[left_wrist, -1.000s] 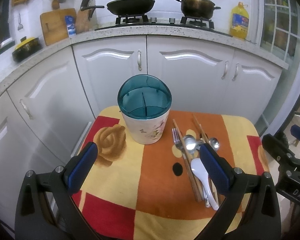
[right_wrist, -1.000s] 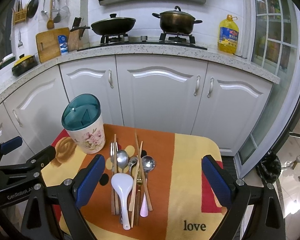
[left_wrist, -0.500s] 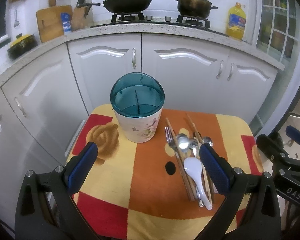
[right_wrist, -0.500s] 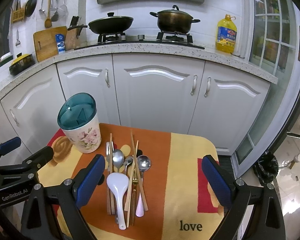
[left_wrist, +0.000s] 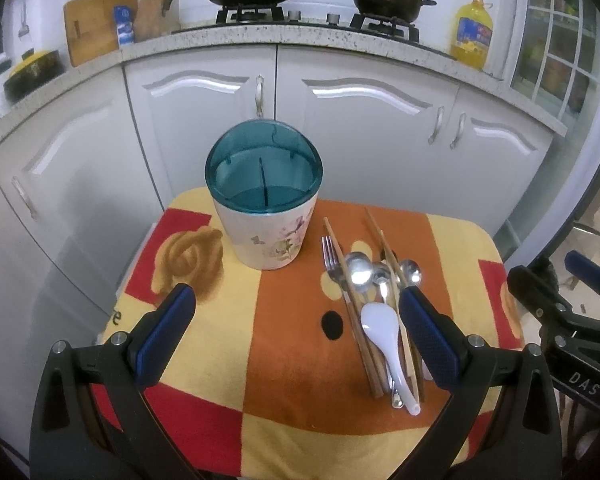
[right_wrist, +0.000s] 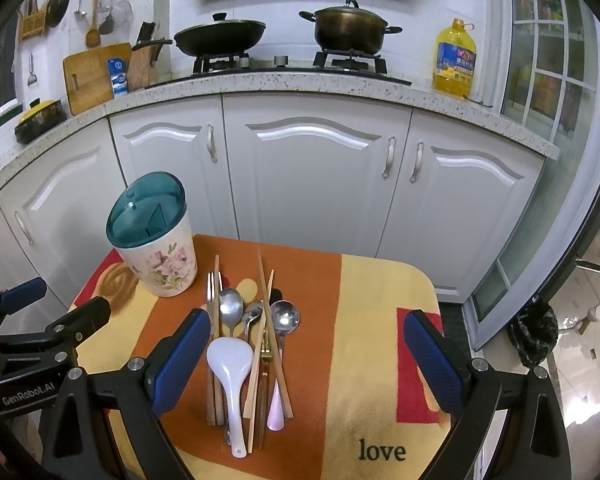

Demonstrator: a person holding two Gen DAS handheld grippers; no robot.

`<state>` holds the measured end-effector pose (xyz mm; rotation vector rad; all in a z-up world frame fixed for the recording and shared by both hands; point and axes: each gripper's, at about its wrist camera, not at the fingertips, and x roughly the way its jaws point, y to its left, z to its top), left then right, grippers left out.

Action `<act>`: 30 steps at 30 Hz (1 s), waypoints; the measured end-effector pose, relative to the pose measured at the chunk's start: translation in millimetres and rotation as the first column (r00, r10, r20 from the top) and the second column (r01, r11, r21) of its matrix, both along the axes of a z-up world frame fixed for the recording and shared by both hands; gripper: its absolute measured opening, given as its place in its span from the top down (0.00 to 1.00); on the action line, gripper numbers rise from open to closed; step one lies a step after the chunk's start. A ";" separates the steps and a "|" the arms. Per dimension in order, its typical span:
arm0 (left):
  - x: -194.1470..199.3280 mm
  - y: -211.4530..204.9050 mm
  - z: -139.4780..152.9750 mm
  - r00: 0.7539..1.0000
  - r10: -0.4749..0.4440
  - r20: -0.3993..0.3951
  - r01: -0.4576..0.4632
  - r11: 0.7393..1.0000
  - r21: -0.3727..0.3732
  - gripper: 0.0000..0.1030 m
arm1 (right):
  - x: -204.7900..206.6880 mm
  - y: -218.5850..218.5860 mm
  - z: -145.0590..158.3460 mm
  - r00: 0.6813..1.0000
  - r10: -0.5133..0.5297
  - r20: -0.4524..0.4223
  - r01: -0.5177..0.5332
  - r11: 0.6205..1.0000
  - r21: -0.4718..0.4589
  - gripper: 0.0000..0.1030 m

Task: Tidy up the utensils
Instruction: 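Grasp a wooden chopstick with the left gripper while the right gripper grasps another chopstick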

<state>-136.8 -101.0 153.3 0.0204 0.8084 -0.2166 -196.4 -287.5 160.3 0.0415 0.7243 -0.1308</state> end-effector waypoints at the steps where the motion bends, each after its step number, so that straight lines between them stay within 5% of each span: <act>1: 1.9 0.7 -3.6 1.000 -0.004 -0.013 0.004 1.000 -0.005 0.01 | 1.5 -0.5 -2.3 1.000 0.002 -0.004 -0.002 1.000 0.001 0.06; 8: 16.7 6.9 -34.9 0.995 -0.021 -0.101 0.022 1.000 0.011 0.07 | 14.9 -17.8 -27.8 0.998 0.048 -0.045 -0.045 0.997 0.060 0.06; 20: 39.9 -10.0 -77.4 0.965 -0.116 -0.237 0.106 0.993 -0.057 0.35 | 52.6 -35.3 -91.0 0.976 0.150 -0.158 -0.121 0.976 0.182 0.39; 30: 77.4 -20.7 -100.9 0.949 -0.083 -0.304 0.056 0.994 -0.098 0.51 | 96.0 -42.0 -117.4 0.962 0.192 -0.195 -0.140 0.958 0.252 0.40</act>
